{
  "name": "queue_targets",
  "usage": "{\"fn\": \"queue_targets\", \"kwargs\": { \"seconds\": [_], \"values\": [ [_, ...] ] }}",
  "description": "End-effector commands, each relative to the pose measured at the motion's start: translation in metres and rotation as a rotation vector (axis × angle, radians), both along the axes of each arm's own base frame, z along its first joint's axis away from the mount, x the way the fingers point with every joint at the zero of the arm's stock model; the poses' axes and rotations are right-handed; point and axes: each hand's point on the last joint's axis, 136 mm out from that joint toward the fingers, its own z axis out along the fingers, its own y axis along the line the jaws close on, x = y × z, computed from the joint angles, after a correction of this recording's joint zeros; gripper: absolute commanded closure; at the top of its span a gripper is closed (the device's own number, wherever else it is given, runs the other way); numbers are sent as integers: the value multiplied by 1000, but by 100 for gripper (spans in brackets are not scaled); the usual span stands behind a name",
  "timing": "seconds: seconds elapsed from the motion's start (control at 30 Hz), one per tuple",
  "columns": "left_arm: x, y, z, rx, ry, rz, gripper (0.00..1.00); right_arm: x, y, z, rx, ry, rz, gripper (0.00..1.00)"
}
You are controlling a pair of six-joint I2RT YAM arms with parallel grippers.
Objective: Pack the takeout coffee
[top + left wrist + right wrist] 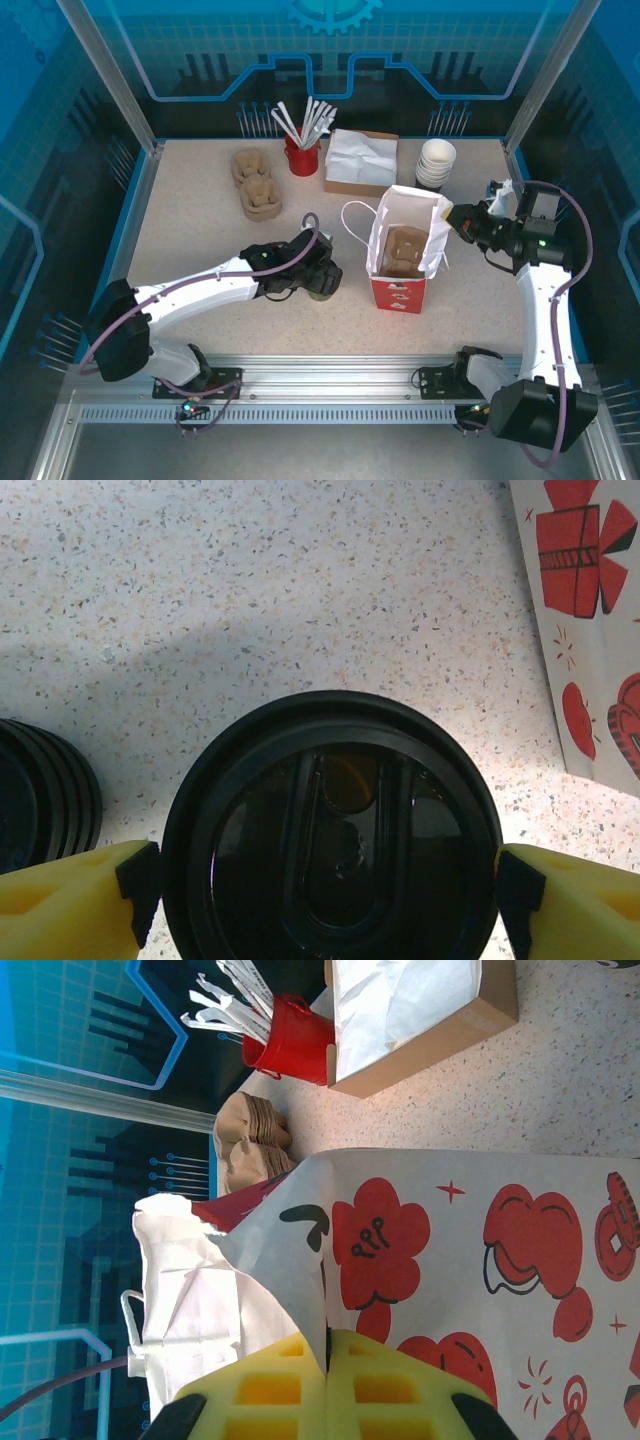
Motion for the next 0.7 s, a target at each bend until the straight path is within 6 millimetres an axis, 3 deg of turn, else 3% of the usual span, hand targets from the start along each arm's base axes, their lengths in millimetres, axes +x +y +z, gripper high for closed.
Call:
{"fn": "queue_targets", "kwargs": {
  "seconds": [0.0, 0.67],
  "values": [
    [3, 2, 7, 64, -33, -4, 13, -3, 0, 4, 13, -5, 17, 100],
    [-3, 0, 3, 118, -7, 8, 24, 0, -1, -3, 14, 13, 25, 100]
  ]
}}
